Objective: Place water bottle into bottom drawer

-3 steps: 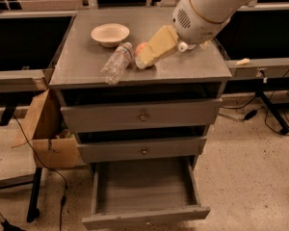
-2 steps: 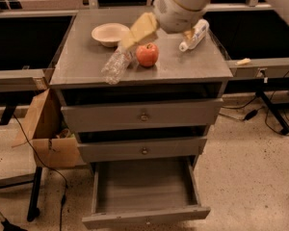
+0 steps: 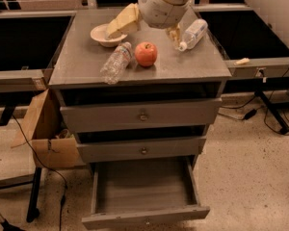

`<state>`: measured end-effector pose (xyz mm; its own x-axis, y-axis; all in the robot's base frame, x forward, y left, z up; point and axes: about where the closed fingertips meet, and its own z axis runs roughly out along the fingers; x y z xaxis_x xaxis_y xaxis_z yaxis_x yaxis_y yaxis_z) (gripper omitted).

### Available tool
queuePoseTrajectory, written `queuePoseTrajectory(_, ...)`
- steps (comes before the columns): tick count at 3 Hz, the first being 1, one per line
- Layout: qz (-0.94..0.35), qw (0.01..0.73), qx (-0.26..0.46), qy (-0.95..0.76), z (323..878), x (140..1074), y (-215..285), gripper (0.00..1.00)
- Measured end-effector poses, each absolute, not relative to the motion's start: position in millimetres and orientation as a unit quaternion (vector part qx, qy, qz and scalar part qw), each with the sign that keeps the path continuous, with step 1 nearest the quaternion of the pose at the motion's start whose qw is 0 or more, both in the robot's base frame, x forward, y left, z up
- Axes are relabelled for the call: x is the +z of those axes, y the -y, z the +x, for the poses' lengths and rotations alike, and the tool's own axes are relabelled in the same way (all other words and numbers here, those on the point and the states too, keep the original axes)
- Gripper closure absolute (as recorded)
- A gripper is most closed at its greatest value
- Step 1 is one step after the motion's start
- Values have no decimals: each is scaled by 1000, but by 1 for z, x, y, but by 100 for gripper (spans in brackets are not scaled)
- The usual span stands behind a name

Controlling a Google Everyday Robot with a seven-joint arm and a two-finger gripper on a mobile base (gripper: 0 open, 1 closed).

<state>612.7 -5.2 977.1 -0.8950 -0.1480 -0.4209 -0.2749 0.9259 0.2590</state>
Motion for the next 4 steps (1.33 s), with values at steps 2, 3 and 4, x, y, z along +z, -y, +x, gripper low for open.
queuePoseTrajectory(2,-95,200,172,-960,611,974,4,0)
queuePoseTrajectory(3,-40,183,177,-966,604,957,-14,0)
queuePoseTrajectory(4,16,180,190,-965,603,942,-39,0)
